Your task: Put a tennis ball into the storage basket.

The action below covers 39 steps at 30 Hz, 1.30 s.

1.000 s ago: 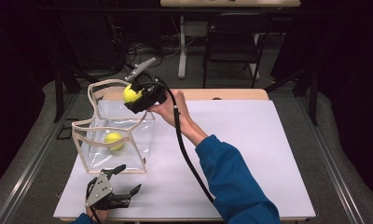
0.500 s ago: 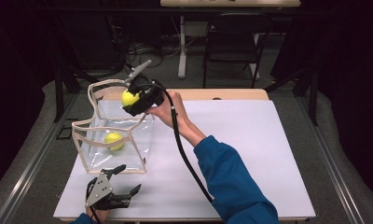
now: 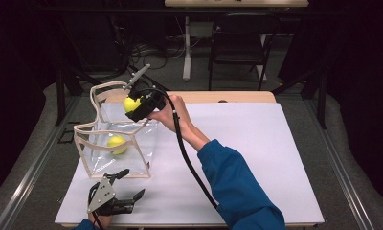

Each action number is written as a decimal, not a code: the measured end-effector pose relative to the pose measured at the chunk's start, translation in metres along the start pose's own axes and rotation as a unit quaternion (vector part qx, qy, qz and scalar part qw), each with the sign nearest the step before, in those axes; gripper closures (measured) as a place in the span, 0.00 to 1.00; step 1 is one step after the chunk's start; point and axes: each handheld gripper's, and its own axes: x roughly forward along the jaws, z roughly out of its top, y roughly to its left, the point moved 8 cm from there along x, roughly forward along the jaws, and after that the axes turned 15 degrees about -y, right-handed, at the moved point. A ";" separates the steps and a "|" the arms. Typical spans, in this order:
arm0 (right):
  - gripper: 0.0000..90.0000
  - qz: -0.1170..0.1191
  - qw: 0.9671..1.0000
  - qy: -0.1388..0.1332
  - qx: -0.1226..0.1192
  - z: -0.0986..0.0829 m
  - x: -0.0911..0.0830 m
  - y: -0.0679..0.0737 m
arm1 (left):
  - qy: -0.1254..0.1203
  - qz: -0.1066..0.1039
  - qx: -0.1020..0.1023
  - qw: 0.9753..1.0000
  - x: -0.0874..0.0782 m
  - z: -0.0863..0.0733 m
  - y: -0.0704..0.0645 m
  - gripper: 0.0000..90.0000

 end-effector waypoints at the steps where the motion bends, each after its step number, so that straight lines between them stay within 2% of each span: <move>1: 0.29 0.000 1.000 0.004 -0.001 -0.001 0.000 0.000 | 0.000 -0.001 0.001 1.000 0.000 0.000 0.000 0.18; 22: 0.29 0.003 0.999 0.035 -0.009 -0.006 0.009 0.002 | 0.001 -0.002 0.002 1.000 0.000 0.000 -0.001 0.18; 39: 0.29 0.009 0.999 0.047 -0.010 -0.006 0.008 0.003 | 0.000 -0.002 0.003 1.000 0.000 0.000 -0.001 0.18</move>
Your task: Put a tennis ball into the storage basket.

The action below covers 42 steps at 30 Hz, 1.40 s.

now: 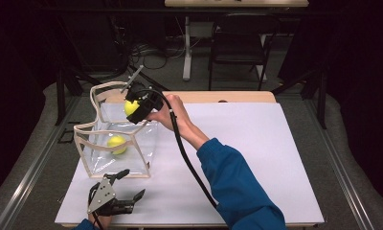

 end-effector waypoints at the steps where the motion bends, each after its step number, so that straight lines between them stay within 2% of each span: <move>1: 0.29 0.003 1.000 0.002 0.002 -0.001 0.001 0.000 | 0.002 0.000 0.000 1.000 0.000 0.000 0.000 0.18; 8: 0.29 0.010 1.000 0.013 0.005 -0.003 0.003 0.002 | 0.001 -0.001 0.001 1.000 0.001 0.000 0.000 0.18; 28: 0.28 0.009 0.999 0.038 0.005 -0.006 0.004 -0.002 | 0.001 -0.002 0.001 1.000 0.001 0.000 -0.001 0.18; 35: 0.28 0.002 0.999 0.053 -0.009 -0.009 0.009 -0.001 | 0.001 -0.003 0.000 1.000 0.000 0.000 -0.001 0.18; 37: 0.28 -0.008 0.998 0.057 -0.016 -0.010 0.009 -0.002 | 0.000 -0.002 0.000 1.000 0.000 0.000 -0.001 0.18; 42: 0.27 -0.006 0.997 0.069 -0.022 -0.013 0.009 -0.001 | 0.000 -0.002 0.001 1.000 0.000 0.000 -0.001 0.18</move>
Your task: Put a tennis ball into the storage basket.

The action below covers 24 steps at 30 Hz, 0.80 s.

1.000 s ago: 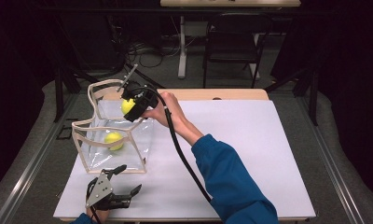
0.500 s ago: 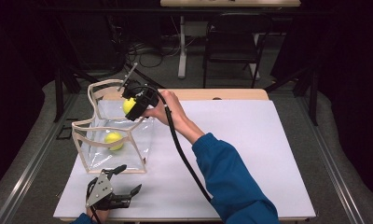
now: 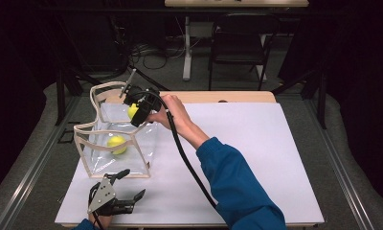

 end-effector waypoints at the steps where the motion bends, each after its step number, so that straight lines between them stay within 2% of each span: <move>1: 0.26 0.002 1.000 -0.001 0.001 0.000 0.000 0.001 | -0.001 0.000 0.000 1.000 0.000 0.000 0.000 0.18; 5: 0.16 -0.004 1.000 -0.015 0.003 0.002 -0.005 0.000 | 0.001 0.000 0.000 1.000 0.000 0.000 0.000 0.18; 7: 0.16 -0.010 0.999 -0.029 0.010 0.004 -0.011 -0.003 | 0.000 0.001 0.001 1.000 0.000 0.000 0.000 0.18; 9: 0.15 -0.007 0.999 -0.044 0.016 0.005 -0.016 -0.005 | 0.002 0.000 0.001 1.000 0.000 0.000 0.000 0.18; 14: 0.08 0.007 0.995 -0.091 0.045 0.006 -0.033 -0.009 | 0.002 0.000 0.001 1.000 0.000 -0.001 0.000 0.18; 19: 0.03 0.017 0.991 -0.113 0.063 0.000 -0.046 -0.012 | 0.003 0.001 0.002 1.000 0.001 -0.001 0.000 0.18; 24: 0.00 0.020 0.989 -0.121 0.076 -0.009 -0.055 -0.018 | 0.003 0.001 0.001 1.000 0.001 -0.001 0.001 0.18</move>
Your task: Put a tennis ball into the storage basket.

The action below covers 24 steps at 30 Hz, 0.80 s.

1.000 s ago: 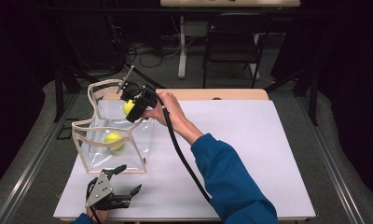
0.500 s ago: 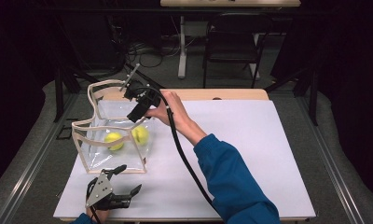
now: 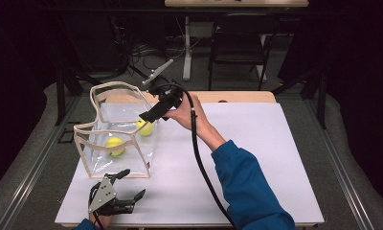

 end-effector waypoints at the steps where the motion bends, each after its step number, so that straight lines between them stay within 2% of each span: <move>1: 0.00 0.000 1.000 0.001 0.001 -0.002 -0.002 -0.001 | 0.000 0.000 0.001 1.000 0.000 0.000 0.000 0.18; 15: 0.00 0.001 1.000 -0.003 0.009 -0.023 -0.029 -0.005 | 0.004 0.005 0.000 1.000 0.002 -0.001 0.000 0.18; 24: 0.00 -0.001 1.000 -0.016 0.019 -0.040 -0.045 -0.009 | 0.008 0.004 0.002 1.000 0.002 -0.002 0.000 0.18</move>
